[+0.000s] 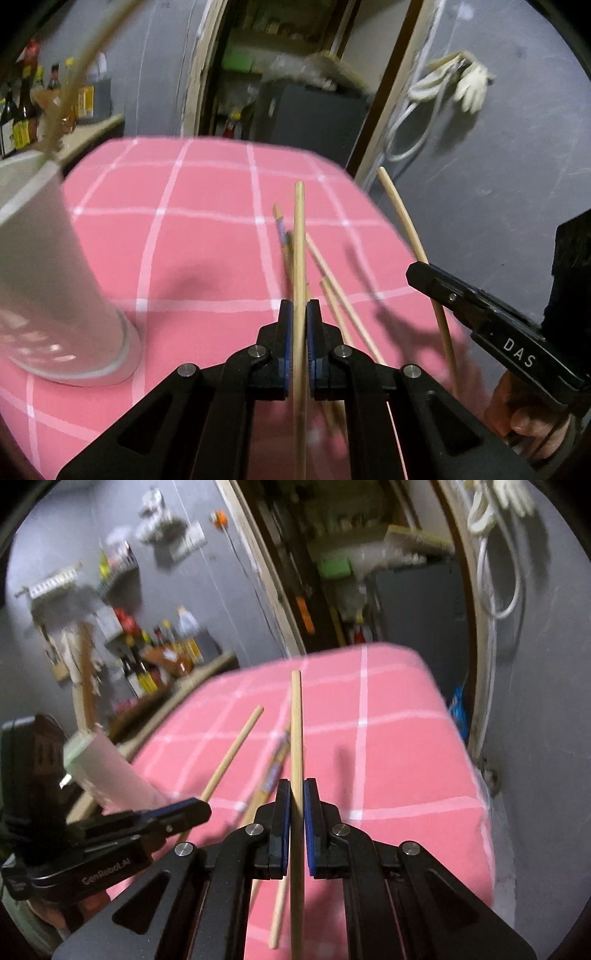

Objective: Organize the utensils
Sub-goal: 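Lift both held chopsticks upright and carry them over the white caddy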

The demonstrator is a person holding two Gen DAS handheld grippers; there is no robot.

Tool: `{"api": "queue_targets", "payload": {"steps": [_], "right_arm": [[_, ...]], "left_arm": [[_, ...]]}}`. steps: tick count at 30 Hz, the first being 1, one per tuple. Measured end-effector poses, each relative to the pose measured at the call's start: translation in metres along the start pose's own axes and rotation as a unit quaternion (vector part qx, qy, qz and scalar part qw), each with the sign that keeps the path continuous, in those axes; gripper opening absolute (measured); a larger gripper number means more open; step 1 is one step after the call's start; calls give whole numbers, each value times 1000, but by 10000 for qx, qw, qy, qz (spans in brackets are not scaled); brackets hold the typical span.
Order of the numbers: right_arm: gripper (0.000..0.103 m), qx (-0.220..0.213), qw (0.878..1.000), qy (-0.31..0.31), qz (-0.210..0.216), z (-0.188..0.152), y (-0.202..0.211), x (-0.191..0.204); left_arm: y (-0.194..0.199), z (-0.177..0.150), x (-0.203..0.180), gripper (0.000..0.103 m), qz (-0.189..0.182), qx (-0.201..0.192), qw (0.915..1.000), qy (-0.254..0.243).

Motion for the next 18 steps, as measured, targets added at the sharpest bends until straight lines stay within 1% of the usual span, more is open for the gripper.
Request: {"api": "queue_targets", "payload": {"steps": [3,6,9,14,18], "right_arm": [[5,-533,9986,-6,43,6,22,13],[5,-951,9954,28,107,10,41,21],[5,-1307,9912,18,190,16,54,34],[5,-1840,9823,20,360,26,73,52],[5,-2173,9742,-60,614,36,79,70]], "left_arm": [[23,2,-13,5,-171,-508,9984,-181],[45,8,-24,5,-158,-990,9943,-361],[64,14,-30,5,-152,-1409,9890,-415],[97,25,-28,5,-167,-1968,9795,-388],[126,32,-19,5,-152,-2316,9719,-401]]}}
Point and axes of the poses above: each gripper's, at about its wrist camera, not at the fingertips, and y roughly against the way its jaws point, x to its left, z to its top, the point moved 4 cm from there along -y, roughly the way its jaws point, and after that the axes turned 12 degrees about -z, right-handed, at the moved point
